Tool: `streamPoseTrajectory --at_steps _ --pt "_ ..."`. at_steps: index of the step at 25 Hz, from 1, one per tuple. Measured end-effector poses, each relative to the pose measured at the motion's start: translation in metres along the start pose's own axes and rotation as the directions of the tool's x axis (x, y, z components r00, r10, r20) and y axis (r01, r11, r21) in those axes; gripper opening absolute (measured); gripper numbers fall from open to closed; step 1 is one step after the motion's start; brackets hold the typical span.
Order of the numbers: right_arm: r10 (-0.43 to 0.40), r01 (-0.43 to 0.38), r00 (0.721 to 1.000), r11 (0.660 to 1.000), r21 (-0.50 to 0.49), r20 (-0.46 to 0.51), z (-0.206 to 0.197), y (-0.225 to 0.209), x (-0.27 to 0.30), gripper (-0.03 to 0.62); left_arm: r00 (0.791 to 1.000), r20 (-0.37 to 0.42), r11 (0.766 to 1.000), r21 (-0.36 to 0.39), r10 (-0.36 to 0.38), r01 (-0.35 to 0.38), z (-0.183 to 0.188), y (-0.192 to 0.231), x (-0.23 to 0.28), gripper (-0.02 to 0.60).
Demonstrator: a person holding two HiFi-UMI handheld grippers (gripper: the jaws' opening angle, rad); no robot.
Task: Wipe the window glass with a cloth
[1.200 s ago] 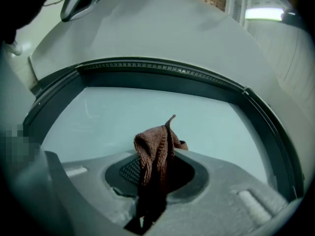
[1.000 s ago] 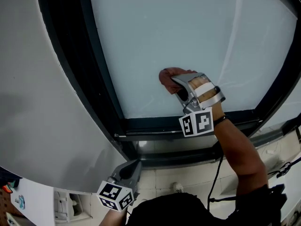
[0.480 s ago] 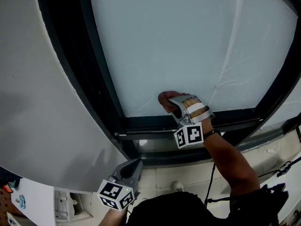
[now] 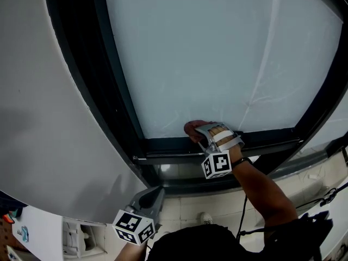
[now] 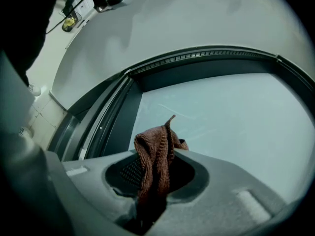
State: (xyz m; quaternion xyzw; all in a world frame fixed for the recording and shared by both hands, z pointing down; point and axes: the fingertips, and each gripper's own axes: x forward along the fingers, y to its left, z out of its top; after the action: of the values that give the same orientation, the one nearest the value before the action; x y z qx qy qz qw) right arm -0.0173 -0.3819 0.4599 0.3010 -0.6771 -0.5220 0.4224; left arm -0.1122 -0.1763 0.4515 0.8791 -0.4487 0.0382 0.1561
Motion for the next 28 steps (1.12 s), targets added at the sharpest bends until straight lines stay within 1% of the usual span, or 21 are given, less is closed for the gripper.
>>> streamPoseTrajectory --at_steps 9,16,20,23,26,28 --pt "0.056 -0.056 0.998 0.998 -0.030 -0.007 -0.011 0.034 0.009 0.074 1.000 0.005 1.000 0.000 0.003 -0.003 0.000 0.000 -0.001 0.017" --pt "0.055 -0.056 0.998 0.998 -0.032 -0.013 -0.010 0.037 0.011 0.074 1.000 0.004 1.000 -0.001 0.004 -0.004 -0.003 0.001 -0.003 0.017" --pt "0.076 -0.077 0.997 0.995 -0.064 -0.018 -0.010 0.039 0.010 0.074 1.000 0.005 1.000 -0.001 0.000 0.000 -0.003 -0.002 -0.003 0.017" --pt "0.124 -0.126 0.992 0.989 -0.082 -0.032 -0.009 0.038 0.008 0.074 1.000 0.005 1.000 0.000 -0.004 0.004 -0.002 -0.002 -0.001 0.017" --pt "0.199 -0.205 0.978 0.974 -0.099 -0.067 -0.009 0.033 0.004 0.074 1.000 0.001 1.000 -0.004 -0.014 0.014 -0.002 -0.003 0.003 0.017" --pt "0.227 -0.234 0.971 0.966 -0.108 -0.074 -0.007 0.024 -0.004 0.074 1.000 -0.003 1.000 -0.004 -0.019 0.019 -0.003 -0.003 0.006 0.017"
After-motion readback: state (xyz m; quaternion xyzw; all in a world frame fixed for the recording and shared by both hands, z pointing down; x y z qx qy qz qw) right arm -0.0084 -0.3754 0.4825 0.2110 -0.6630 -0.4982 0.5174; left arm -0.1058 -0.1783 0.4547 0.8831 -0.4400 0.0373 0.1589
